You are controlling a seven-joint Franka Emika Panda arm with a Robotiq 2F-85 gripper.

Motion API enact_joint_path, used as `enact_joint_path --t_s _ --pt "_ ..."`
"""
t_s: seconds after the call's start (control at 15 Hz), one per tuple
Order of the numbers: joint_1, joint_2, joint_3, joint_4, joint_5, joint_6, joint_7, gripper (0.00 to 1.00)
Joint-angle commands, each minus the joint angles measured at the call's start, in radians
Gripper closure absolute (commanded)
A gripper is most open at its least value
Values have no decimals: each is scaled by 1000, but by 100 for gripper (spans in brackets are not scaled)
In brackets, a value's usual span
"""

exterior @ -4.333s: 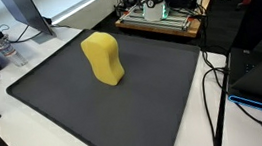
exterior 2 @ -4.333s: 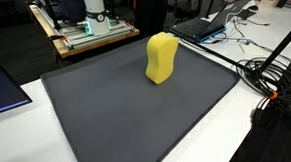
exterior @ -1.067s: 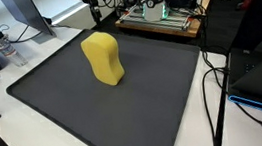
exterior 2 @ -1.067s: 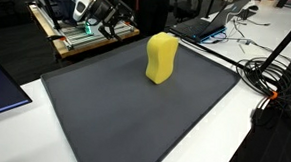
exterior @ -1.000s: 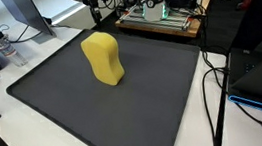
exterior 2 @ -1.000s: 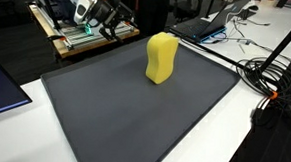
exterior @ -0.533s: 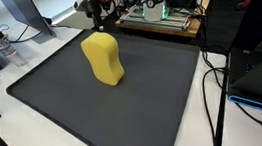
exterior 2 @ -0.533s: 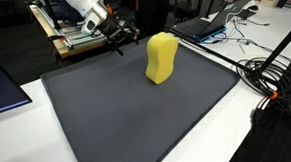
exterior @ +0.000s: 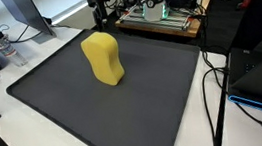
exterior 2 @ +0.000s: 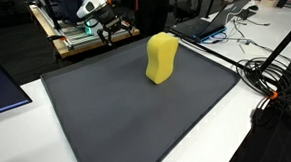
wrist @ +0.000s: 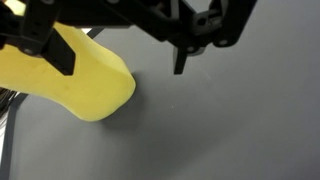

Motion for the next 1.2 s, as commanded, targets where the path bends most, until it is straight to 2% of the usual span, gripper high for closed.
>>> enact_joint_path --t_s 0.0,0.07,0.2,0.33,0.4,0.53,0.67,0.73,0.8,0.87,0.93,1.07,1.13 --pt "18 -235 94 -149 -118 85 127 0" --pt "-2 -171 148 -58 -127 86 150 0" --pt "-22 -234 247 -70 -195 117 245 0" --pt "-68 -257 368 -61 -296 152 402 0" --pt "-97 -304 434 -103 -366 177 488 0" --pt "-229 -296 602 -60 -504 167 646 0" --pt "-355 -372 757 -57 -646 93 809 0" --pt "-355 -433 795 -77 -702 46 885 0" --pt "-189 -297 584 -61 -740 145 853 0" --pt "-199 -313 607 -63 -784 134 902 0" --pt "-257 -333 684 -60 -689 121 839 0" --pt "-210 -319 616 -61 -708 124 840 0" --pt "-206 -313 605 -61 -712 125 839 0"
